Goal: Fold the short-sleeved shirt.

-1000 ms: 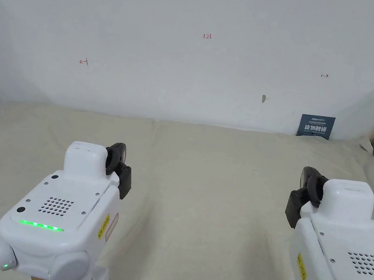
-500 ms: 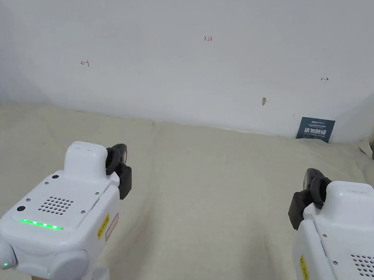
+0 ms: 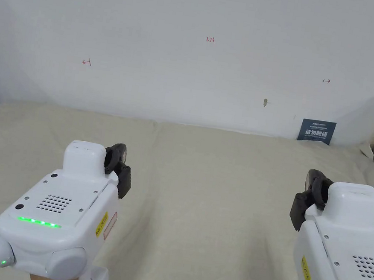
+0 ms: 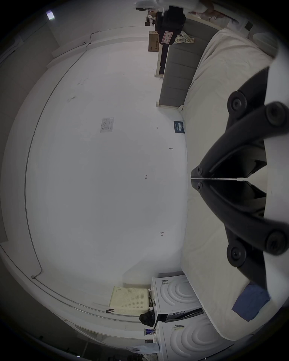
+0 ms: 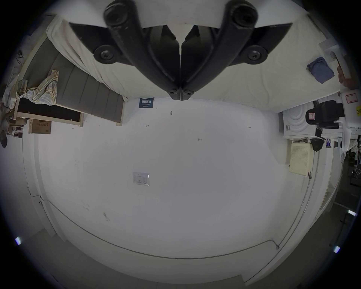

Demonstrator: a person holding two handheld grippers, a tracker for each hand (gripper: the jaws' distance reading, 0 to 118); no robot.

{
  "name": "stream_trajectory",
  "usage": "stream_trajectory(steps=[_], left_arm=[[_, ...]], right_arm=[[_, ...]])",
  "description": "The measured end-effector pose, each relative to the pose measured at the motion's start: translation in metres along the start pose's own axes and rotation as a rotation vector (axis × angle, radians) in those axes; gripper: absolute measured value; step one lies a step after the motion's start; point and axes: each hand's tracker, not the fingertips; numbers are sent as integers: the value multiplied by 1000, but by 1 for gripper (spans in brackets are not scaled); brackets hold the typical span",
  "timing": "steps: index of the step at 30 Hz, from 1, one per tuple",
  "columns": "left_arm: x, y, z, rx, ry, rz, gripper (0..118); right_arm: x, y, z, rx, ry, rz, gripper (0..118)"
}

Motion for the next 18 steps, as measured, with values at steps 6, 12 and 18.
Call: stream_trajectory(steps=[6, 12, 18], left_arm=[[-1, 0, -1, -1, -3, 4, 1], [0, -2, -2, -8, 3, -8, 1], [0, -5, 2, 39, 39, 9, 96]], right_arm=[[1, 1, 0, -1, 0, 0, 0], [1, 1, -1, -4, -4, 7, 0], [0, -2, -1, -24, -9, 13, 89]])
